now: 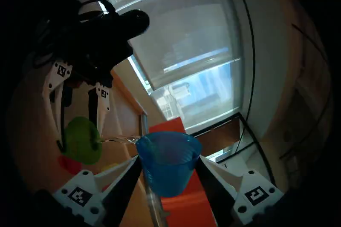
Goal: Pour water
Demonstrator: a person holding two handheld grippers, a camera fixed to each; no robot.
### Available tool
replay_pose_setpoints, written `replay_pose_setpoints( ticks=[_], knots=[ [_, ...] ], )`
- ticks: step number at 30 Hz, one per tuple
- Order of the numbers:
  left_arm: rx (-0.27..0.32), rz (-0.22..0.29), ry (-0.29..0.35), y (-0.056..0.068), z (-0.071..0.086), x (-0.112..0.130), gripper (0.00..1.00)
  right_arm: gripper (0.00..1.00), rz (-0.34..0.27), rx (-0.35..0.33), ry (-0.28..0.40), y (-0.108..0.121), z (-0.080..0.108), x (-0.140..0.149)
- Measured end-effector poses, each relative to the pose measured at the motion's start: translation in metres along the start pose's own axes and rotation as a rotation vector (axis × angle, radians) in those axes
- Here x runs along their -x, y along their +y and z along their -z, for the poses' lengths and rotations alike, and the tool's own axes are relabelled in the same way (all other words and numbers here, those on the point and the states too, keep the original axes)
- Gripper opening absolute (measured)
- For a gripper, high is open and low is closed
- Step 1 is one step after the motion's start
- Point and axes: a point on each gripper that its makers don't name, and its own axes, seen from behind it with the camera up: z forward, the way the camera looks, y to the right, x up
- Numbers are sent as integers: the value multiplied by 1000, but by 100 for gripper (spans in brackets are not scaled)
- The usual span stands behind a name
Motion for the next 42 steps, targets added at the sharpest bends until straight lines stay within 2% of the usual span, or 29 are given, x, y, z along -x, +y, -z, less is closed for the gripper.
replay_pose_setpoints(
  ticks=[24,42],
  knots=[
    [3,-2,6,0,-1,-4,87,87,115,15,1,2,-2,-4],
    [-2,4,6,-4,-2,1,87,87,179,29,-2,5,-2,-5]
  ],
)
